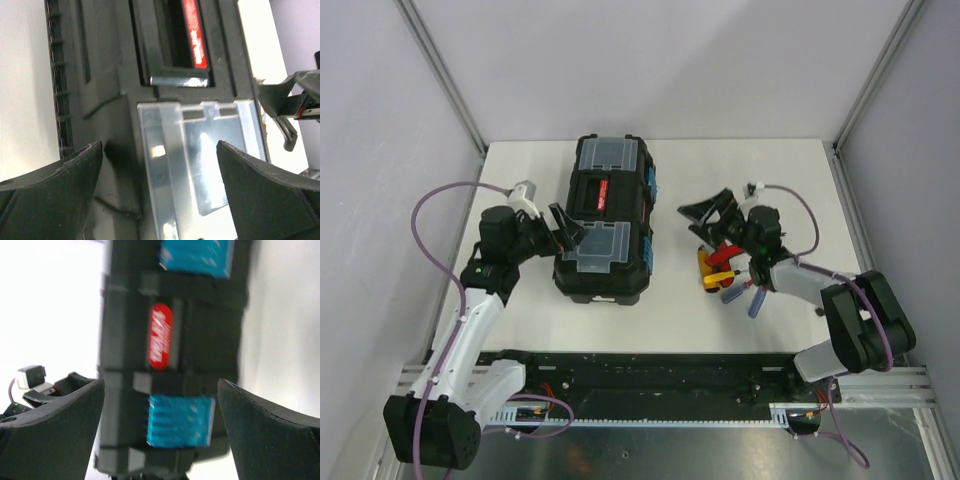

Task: Pack the tool kit

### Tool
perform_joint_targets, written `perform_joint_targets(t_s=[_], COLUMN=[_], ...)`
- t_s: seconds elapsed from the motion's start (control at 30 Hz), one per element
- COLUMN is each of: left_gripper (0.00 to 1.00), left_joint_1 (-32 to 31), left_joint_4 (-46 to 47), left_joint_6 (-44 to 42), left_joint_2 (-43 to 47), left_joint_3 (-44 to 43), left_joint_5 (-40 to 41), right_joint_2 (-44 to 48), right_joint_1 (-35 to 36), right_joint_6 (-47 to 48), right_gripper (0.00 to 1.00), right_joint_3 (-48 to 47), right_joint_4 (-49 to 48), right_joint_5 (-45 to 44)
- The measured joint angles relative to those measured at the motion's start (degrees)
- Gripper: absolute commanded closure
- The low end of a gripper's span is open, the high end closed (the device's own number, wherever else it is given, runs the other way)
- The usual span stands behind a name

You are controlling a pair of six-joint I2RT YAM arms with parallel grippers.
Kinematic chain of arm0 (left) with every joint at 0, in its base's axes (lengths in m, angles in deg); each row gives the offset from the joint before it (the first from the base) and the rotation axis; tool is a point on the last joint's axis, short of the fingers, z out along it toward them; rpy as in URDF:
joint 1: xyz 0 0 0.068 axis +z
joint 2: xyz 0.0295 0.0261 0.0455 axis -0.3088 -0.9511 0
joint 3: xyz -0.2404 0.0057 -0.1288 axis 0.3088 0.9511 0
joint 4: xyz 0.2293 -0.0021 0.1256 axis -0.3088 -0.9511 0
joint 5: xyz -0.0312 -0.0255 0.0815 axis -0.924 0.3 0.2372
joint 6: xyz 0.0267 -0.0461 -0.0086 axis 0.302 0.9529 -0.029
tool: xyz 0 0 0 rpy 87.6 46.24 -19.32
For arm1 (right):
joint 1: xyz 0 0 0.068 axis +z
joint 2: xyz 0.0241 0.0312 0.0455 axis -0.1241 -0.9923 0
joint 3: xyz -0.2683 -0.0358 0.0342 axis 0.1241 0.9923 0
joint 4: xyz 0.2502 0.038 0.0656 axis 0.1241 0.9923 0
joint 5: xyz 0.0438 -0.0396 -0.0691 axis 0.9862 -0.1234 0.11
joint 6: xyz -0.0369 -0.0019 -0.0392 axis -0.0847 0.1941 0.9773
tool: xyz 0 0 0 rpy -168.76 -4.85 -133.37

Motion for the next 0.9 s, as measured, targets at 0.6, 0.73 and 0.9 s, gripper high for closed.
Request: perform_joint_targets(t_s=[0.6, 0.73, 0.9], left_gripper=[0.00, 0.01, 0.01], left_joint_1=[0.68, 0.70, 0.74], left_joint_4=[-1.38, -1.22, -1.14], left_joint_6=[3.39, 4.09, 5.33], left_joint_2=[0.61, 0.37, 0.04], left_joint_3=[3.30, 3.30, 3.30], left_joint_5=[-2.27, -2.43, -2.49], right_joint_2=[-15.45, -17.59, -18.18], right_joint_1=[17.49, 17.86, 18.67], right_joint_6=[-26.43, -29.44, -31.10], right_gripper=[0.01, 0.01, 0.01], right_joint_3=[17.09, 19.15, 19.08], right_joint_4=[-30.88, -31.63, -34.93], right_joint_5=[-11.23, -14.21, -16.33])
